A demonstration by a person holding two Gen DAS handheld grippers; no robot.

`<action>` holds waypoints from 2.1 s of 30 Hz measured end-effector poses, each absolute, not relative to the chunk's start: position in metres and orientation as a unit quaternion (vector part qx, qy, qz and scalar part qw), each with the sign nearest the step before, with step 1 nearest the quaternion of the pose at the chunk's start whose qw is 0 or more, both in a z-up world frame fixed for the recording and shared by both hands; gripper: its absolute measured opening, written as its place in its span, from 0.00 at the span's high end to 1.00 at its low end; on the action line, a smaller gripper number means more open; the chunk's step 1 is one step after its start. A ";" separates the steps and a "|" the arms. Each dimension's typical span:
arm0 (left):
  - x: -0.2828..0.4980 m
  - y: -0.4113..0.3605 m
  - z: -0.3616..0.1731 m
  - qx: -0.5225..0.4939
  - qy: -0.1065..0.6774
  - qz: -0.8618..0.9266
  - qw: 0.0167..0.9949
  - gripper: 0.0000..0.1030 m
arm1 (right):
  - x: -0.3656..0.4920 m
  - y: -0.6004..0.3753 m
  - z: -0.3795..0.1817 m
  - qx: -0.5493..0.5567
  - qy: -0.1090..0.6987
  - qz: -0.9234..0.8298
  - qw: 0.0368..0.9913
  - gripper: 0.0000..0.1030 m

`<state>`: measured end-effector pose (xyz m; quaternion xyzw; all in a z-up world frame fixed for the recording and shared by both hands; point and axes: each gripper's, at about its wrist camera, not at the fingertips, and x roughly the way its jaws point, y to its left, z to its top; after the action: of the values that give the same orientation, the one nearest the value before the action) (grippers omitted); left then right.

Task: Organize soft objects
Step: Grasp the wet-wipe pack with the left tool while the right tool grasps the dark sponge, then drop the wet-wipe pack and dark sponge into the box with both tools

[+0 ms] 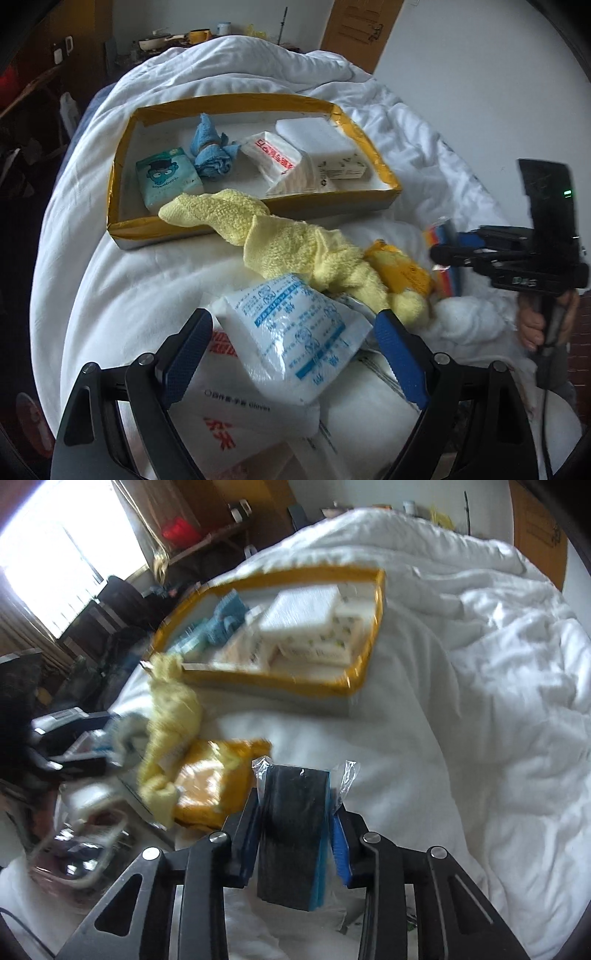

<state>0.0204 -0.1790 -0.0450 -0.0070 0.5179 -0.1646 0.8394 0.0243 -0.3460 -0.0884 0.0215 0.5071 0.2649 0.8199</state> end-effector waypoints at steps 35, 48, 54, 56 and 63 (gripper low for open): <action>0.126 -0.113 -0.002 -0.108 0.403 -0.098 0.903 0.67 | 0.072 -0.297 -0.010 0.035 0.297 0.180 0.937 0.65; 0.144 -0.102 -0.045 -0.163 0.443 -0.100 0.876 0.41 | 0.129 -0.293 -0.064 0.057 0.377 0.179 0.907 0.49; 0.121 -0.101 -0.019 -0.178 0.434 -0.134 0.873 0.28 | 0.115 -0.293 -0.050 0.043 0.378 0.181 0.907 0.29; 0.103 -0.105 -0.002 -0.160 0.425 -0.151 0.878 0.19 | 0.102 -0.301 -0.034 0.052 0.379 0.204 0.901 0.26; 0.028 -0.123 -0.004 -0.102 0.452 -0.197 0.864 0.11 | 0.032 -0.335 -0.015 0.040 0.422 0.288 0.859 0.10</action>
<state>0.0280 -0.1232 -0.0035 -0.1017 0.4519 -0.1971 0.8641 0.0316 -0.3355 -0.0153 0.0401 0.4221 0.2877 0.8588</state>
